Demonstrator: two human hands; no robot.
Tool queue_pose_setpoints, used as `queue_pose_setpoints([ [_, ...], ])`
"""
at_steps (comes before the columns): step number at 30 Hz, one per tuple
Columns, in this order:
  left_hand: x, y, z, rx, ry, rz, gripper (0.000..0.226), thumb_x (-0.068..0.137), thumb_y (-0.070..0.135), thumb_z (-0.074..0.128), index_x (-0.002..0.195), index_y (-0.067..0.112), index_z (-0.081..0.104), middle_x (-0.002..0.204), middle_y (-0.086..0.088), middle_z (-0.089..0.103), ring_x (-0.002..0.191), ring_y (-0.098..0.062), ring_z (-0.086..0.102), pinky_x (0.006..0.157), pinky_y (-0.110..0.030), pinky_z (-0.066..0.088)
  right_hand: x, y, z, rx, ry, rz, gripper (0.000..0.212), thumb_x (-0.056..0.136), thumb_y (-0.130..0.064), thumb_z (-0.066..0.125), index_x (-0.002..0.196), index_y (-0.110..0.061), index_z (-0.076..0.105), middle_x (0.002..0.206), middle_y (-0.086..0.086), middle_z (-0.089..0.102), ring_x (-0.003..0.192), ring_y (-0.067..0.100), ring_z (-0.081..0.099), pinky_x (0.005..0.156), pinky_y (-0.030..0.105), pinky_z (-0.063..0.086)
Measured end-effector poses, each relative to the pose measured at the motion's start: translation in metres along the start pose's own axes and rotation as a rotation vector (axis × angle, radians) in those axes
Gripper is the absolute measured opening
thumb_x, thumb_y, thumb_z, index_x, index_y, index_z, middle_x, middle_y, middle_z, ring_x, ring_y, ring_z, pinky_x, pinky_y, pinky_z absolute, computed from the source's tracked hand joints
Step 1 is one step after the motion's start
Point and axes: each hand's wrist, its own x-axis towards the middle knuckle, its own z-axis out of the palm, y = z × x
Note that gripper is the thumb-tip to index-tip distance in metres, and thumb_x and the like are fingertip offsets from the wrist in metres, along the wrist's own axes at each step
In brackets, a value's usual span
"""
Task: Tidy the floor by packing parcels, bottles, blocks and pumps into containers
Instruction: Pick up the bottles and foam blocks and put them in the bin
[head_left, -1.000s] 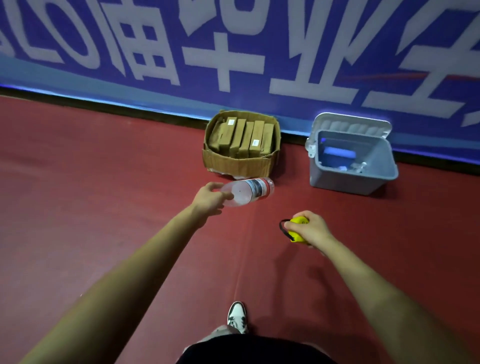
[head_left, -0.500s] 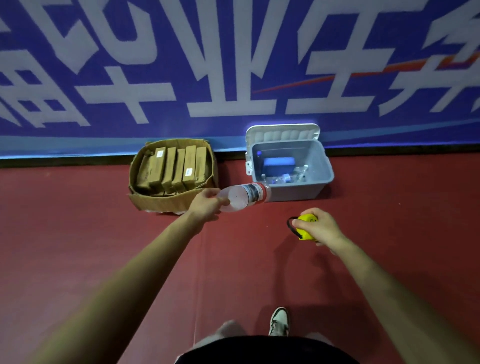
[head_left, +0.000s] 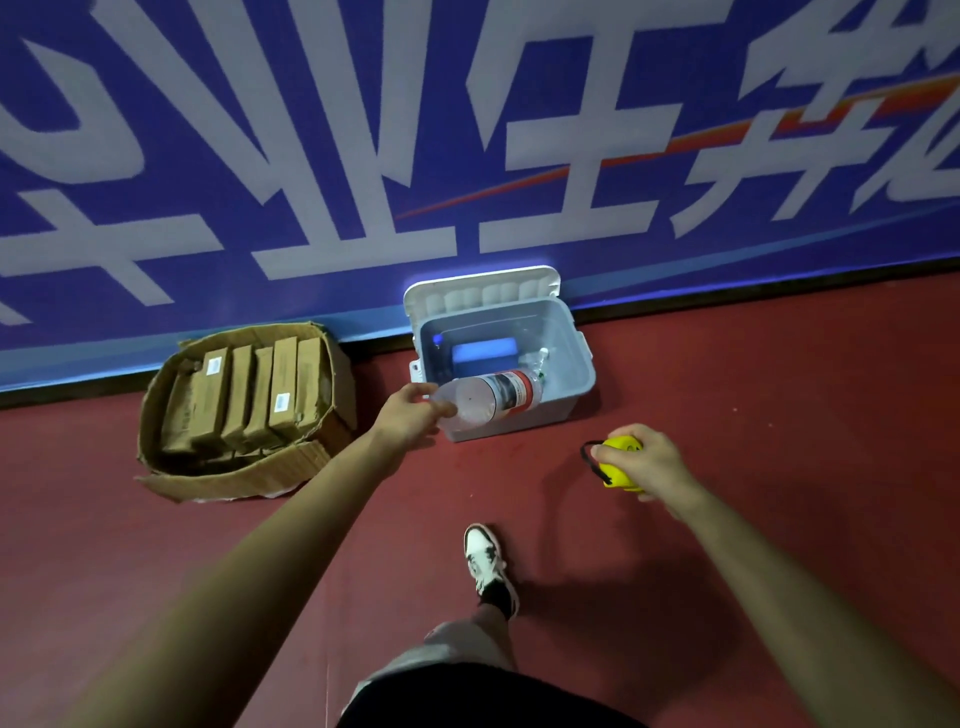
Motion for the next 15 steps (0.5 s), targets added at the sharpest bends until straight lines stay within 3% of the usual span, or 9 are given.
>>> queue_pose_setpoints([
  [4, 0.057, 0.020, 0.016, 0.004, 0.000, -0.030, 0.044, 0.082, 0.008, 0.064, 0.125, 0.008, 0.054, 0.097, -0.011, 0.062, 0.074, -0.019, 0.056, 0.060, -0.023, 0.047, 0.060, -0.019, -0.017, -0.019, -0.012, 0.041, 0.037, 0.077, -0.030, 0.075, 0.107, -0.013, 0.062, 0.105, 0.010, 0.061, 0.079, 0.025, 0.059, 0.058, 0.031, 0.049],
  [9, 0.140, 0.054, 0.027, -0.001, 0.043, -0.060, 0.041, 0.083, 0.002, 0.062, 0.123, 0.003, 0.054, 0.099, -0.012, 0.059, 0.063, -0.013, 0.052, 0.038, -0.010, 0.042, 0.151, -0.065, -0.037, -0.074, -0.009, 0.055, 0.029, 0.077, -0.031, 0.074, 0.098, -0.019, 0.058, 0.103, 0.011, 0.061, 0.076, 0.025, 0.058, 0.052, 0.027, 0.046],
  [12, 0.180, 0.070, 0.031, 0.075, 0.094, -0.105, 0.040, 0.081, 0.005, 0.065, 0.119, 0.000, 0.058, 0.101, -0.013, 0.060, 0.074, -0.019, 0.057, 0.048, -0.015, 0.045, 0.192, -0.085, -0.043, -0.113, -0.053, 0.079, 0.027, 0.078, -0.033, 0.072, 0.096, -0.017, 0.060, 0.089, 0.009, 0.061, 0.067, 0.024, 0.057, 0.051, 0.025, 0.045],
  [15, 0.214, 0.085, 0.037, 0.151, 0.111, -0.148, 0.037, 0.081, 0.008, 0.065, 0.116, 0.000, 0.059, 0.100, -0.013, 0.059, 0.081, -0.025, 0.055, 0.054, -0.021, 0.042, 0.232, -0.100, -0.049, -0.107, -0.121, 0.104, 0.019, 0.083, -0.034, 0.065, 0.077, -0.017, 0.059, 0.060, 0.004, 0.057, 0.049, 0.018, 0.051, 0.057, 0.027, 0.046],
])
